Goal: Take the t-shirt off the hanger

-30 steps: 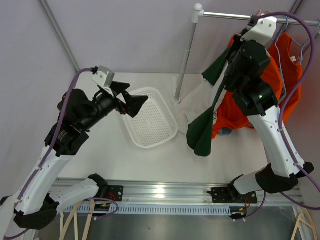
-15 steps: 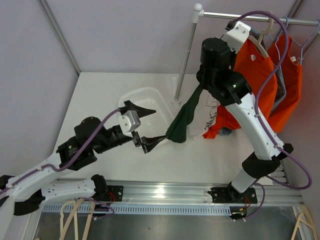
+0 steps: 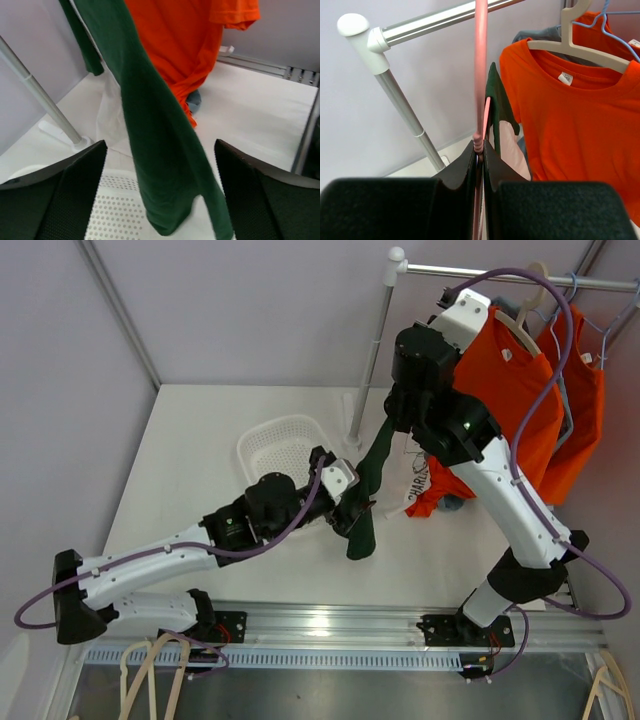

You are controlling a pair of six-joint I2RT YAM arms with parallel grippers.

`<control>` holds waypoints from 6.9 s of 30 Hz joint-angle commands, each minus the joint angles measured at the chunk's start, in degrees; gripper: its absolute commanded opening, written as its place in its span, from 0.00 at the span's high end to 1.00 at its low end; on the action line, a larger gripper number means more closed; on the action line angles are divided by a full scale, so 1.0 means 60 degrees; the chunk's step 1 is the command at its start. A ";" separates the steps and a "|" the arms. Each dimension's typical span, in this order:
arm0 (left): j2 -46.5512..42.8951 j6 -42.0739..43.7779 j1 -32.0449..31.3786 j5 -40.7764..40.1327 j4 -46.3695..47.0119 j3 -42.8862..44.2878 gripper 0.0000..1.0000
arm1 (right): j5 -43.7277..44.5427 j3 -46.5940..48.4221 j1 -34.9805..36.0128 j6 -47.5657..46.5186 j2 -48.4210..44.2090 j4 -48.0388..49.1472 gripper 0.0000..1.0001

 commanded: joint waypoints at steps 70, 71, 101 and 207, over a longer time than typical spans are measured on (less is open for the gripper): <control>0.3805 -0.2133 0.3667 0.0644 -0.5270 1.3245 0.99 | -0.6111 -0.0534 -0.2189 0.0524 -0.2674 -0.1616 1.00; 0.3761 -0.2031 0.4075 0.0600 -0.5151 1.3215 0.99 | -0.6330 -0.0767 -0.2248 0.0377 -0.2645 -0.1222 1.00; 0.3055 -0.5289 0.6100 -0.1943 -0.4544 0.4294 0.99 | -0.9598 -0.1283 -0.4445 -0.1852 -0.0639 0.2986 1.00; 0.2764 -0.4520 0.4123 -0.1422 -0.2748 0.3459 0.01 | -1.5326 0.1809 -0.9984 -0.0768 0.1913 0.0919 1.00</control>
